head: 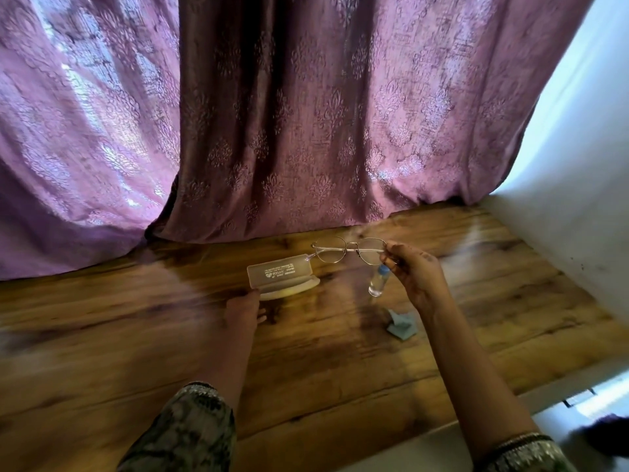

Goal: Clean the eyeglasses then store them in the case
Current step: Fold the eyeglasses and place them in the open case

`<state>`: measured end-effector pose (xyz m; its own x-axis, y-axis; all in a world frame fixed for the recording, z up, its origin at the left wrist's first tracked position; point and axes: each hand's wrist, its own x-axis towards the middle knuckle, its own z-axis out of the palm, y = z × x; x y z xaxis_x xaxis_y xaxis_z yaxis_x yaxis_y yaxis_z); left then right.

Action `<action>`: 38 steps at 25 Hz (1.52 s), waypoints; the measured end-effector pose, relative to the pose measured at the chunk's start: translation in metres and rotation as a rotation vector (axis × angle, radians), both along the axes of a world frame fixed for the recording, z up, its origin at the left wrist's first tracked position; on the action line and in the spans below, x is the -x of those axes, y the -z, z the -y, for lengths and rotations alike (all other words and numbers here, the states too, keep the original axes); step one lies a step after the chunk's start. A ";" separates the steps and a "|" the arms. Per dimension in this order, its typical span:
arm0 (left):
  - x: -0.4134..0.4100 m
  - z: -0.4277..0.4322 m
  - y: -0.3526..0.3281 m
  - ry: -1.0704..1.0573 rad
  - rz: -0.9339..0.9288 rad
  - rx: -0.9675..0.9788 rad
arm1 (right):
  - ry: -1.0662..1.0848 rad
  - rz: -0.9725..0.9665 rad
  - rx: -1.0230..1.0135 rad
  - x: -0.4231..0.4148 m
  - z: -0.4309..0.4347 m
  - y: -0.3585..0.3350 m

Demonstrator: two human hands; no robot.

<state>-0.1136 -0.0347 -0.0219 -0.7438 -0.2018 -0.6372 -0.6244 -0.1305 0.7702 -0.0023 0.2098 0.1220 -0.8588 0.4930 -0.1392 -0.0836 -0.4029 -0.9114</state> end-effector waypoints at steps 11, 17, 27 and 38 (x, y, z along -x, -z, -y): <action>-0.045 -0.013 -0.015 0.009 -0.062 -0.228 | -0.019 0.079 0.015 -0.014 0.003 0.024; -0.091 -0.009 -0.009 -0.056 -0.081 -0.269 | -0.056 0.164 0.089 -0.026 0.024 0.058; -0.127 0.004 0.011 -0.007 -0.122 -0.173 | -0.055 0.223 0.090 -0.045 0.038 0.085; -0.137 0.019 0.006 0.332 -0.421 0.394 | -0.045 0.387 -0.166 -0.043 0.053 0.120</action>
<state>0.0236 -0.0540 -0.0276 -0.9759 -0.0769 -0.2042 -0.2181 0.3580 0.9079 0.0410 0.1563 0.0022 -0.7797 0.4995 -0.3775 0.2919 -0.2433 -0.9250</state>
